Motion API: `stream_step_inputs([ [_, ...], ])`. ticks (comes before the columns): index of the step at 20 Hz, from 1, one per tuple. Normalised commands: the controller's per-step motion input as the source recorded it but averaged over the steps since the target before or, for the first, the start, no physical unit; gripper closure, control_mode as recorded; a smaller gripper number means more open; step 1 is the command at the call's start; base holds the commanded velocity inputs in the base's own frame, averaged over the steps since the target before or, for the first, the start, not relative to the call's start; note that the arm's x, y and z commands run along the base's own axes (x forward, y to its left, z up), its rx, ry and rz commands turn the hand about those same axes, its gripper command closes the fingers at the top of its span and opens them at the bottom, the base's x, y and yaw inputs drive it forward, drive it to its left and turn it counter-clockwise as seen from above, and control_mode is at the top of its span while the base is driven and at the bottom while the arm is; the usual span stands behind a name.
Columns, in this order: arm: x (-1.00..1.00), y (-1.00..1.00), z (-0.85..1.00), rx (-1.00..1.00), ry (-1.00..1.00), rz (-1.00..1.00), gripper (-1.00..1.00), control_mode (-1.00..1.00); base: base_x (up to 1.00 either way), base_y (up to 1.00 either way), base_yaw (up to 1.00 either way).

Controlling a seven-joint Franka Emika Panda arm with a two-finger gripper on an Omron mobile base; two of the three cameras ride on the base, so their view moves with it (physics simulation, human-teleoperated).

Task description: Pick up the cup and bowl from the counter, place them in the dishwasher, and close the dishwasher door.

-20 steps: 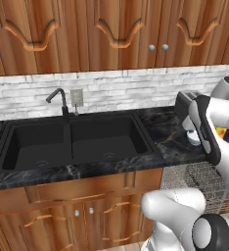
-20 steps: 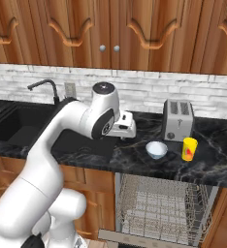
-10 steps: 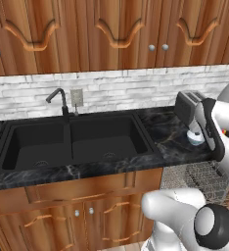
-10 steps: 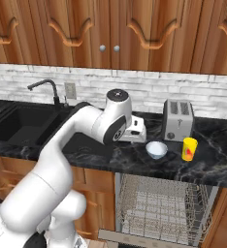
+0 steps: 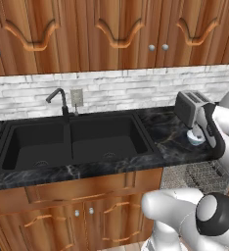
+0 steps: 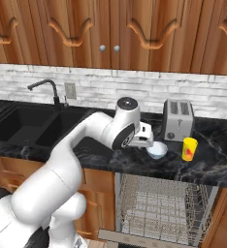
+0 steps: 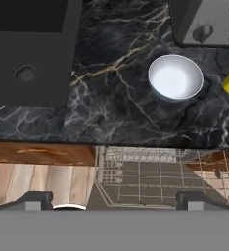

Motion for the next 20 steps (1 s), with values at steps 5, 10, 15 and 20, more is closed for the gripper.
stream_step_inputs([
  [5,0.19,-0.24,-0.22,0.0,0.0,0.0,-1.0,-1.0,0.0,0.0,0.0],
  [10,0.22,-0.19,-0.24,0.0,0.0,0.0,-1.0,-1.0,0.0,0.0,0.0],
  [15,0.33,-0.02,-0.3,0.0,0.0,0.0,-1.0,-1.0,0.0,0.0,0.0],
  [20,0.32,-0.03,-0.23,0.0,0.0,0.0,-1.0,-1.0,0.0,0.0,0.0],
])
